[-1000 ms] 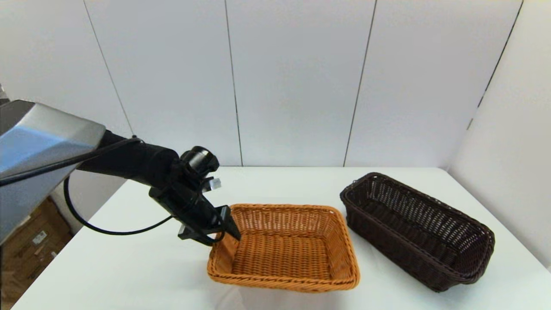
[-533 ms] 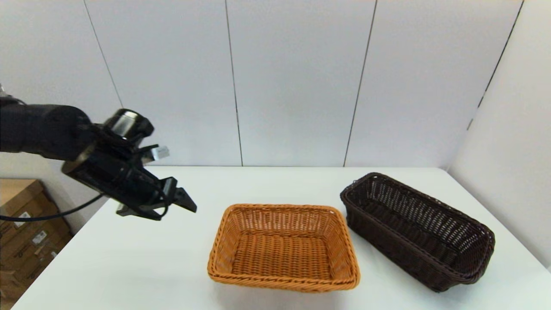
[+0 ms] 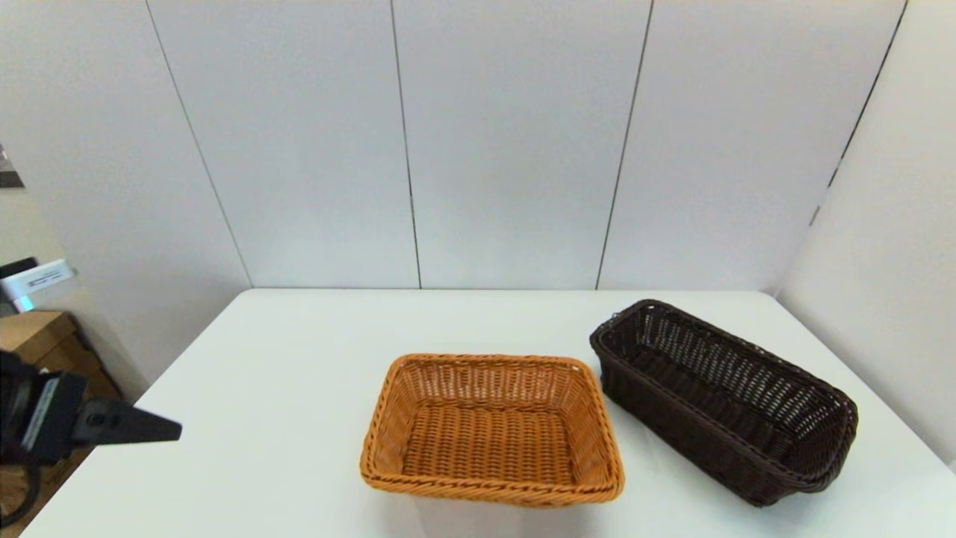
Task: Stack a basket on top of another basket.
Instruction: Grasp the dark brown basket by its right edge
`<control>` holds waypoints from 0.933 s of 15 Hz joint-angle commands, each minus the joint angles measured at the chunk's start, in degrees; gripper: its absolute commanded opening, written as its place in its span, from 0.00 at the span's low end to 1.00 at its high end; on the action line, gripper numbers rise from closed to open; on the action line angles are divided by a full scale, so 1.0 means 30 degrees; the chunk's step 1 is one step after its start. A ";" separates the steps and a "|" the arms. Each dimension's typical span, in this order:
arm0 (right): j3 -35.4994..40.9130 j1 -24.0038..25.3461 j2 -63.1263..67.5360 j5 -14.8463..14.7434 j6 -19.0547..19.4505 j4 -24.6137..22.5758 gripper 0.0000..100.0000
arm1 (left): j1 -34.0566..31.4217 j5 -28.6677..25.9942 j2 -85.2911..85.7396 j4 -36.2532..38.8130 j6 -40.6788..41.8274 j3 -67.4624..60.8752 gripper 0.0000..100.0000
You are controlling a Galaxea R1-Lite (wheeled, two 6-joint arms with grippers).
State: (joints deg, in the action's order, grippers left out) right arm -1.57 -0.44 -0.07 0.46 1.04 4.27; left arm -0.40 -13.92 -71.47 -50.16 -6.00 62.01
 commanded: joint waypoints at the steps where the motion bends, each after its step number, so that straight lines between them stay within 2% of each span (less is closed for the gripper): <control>1: -0.0003 0.0000 0.0024 0.0021 -0.0023 -0.0016 1.00 | -0.0276 0.0100 0.8824 -0.0212 -0.0374 -0.5144 1.00; 5: -0.0003 0.0000 0.0024 0.0021 -0.0052 -0.0016 1.00 | -0.0247 0.0070 1.5006 -0.0329 -0.0520 -0.8249 1.00; 10: -0.0003 0.0000 0.0024 0.0021 -0.0052 -0.0016 1.00 | -0.0276 0.0217 1.9371 -0.0036 -0.0462 -1.0124 1.00; 12: -0.0003 0.0000 0.0024 0.0021 -0.0052 -0.0016 1.00 | -0.0188 0.0305 2.0983 0.1663 -0.0403 -1.0974 1.00; 14: -0.0003 0.0000 0.0024 0.0021 -0.0052 -0.0016 1.00 | -0.0100 0.2268 2.1510 0.5003 0.0007 -1.3025 1.00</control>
State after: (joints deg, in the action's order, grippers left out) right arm -1.57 -0.44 -0.07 0.51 0.85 4.22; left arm -1.01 -11.63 -12.07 -44.12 -7.00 28.96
